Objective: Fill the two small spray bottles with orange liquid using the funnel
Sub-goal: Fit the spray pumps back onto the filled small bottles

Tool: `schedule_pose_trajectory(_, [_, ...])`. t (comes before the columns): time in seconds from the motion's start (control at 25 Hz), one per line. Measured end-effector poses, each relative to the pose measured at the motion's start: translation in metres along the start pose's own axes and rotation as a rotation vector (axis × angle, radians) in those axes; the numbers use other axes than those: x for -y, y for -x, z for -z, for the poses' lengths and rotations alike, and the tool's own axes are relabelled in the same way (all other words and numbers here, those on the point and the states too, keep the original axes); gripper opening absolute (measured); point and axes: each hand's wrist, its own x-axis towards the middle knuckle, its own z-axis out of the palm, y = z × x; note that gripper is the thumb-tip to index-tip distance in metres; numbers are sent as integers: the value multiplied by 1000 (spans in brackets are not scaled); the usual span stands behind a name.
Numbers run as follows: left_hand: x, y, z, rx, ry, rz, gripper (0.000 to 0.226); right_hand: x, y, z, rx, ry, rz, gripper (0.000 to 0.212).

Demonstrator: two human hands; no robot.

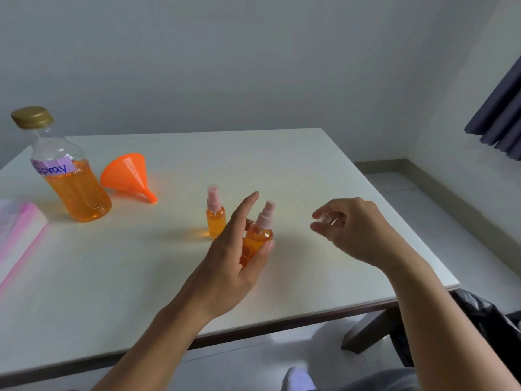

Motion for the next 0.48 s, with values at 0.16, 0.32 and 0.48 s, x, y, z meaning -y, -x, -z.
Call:
schedule_pose_trajectory(0.16, [-4, -3, -6, -29, -16, 19, 67, -2, -3, -3, 5, 37, 18, 18])
schedule_pose_trajectory(0.32, [-3, -4, -11, -58, -14, -37, 63, -4, -4, -4, -6, 46, 26, 18])
schedule_pose_trajectory(0.48, [-2, -5, -15, -112, 20, -80, 65, -5, -5, -3, -13, 39, 25, 17])
